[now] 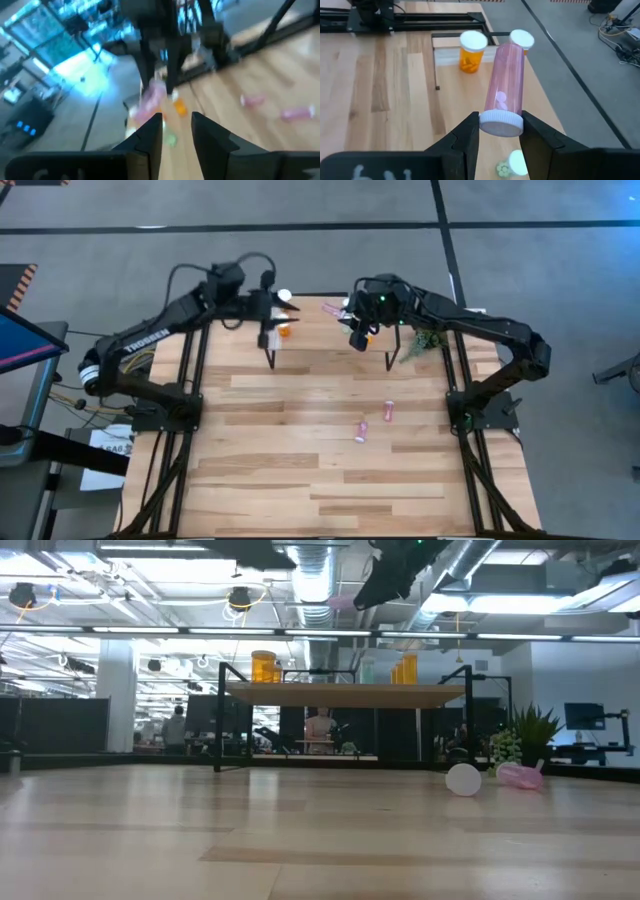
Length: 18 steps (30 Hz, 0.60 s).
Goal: Pick and place medicine bottles onto shelf by color
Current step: Put the bottom right pink pill bottle on the shelf
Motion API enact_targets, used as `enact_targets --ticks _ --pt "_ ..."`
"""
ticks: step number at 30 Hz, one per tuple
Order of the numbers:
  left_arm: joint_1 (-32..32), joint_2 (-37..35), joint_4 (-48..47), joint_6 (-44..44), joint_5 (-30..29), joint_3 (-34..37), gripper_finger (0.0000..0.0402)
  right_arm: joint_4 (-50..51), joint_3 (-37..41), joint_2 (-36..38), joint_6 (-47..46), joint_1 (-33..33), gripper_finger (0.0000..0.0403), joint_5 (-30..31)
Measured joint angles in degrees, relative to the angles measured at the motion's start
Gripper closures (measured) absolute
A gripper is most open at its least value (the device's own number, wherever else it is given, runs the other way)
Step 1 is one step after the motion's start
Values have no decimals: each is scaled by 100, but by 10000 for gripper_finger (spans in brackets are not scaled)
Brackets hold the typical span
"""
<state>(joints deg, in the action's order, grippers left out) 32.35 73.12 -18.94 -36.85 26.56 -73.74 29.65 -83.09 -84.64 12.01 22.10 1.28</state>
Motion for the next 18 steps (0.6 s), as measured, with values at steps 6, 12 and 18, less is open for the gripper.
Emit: enact_targets --ticks 6,12,18 --pt "-229 84 651 -126 -704 706 256 17 0 0 -4 -171 262 -2" --pt "-498 103 1463 -97 -896 931 202 136 0 0 -67 -271 262 0" --pt "-815 109 1601 -95 -919 937 189 177 0 0 -137 -272 262 -1"
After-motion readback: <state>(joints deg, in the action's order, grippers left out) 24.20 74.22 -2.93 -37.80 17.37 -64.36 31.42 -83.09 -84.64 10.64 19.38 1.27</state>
